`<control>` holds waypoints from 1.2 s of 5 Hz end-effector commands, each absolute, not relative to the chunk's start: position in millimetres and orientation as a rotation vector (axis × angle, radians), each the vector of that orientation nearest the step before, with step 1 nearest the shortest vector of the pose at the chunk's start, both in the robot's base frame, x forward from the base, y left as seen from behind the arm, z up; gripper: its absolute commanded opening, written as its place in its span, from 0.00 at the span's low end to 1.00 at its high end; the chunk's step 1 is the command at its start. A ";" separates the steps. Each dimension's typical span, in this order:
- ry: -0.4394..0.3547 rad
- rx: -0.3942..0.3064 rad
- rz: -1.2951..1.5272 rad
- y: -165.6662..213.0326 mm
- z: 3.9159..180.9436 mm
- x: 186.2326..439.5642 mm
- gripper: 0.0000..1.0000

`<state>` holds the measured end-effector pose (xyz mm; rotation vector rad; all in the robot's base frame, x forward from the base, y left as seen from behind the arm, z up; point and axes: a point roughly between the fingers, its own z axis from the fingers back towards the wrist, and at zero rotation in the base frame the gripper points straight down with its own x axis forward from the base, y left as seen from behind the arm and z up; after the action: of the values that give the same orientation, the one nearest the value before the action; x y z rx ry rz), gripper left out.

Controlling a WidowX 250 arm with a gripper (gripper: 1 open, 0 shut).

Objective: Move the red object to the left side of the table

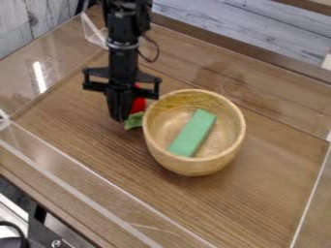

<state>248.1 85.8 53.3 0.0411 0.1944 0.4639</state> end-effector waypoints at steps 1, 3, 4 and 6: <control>0.096 0.017 0.428 84.9 103.8 256.1 0.00; 0.070 -0.045 0.500 114.6 120.4 248.0 0.00; 0.075 -0.073 0.641 145.5 111.0 235.0 0.00; 0.074 -0.110 0.818 183.1 80.7 229.2 0.00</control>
<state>223.3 176.4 66.2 -0.1260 0.1340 0.8113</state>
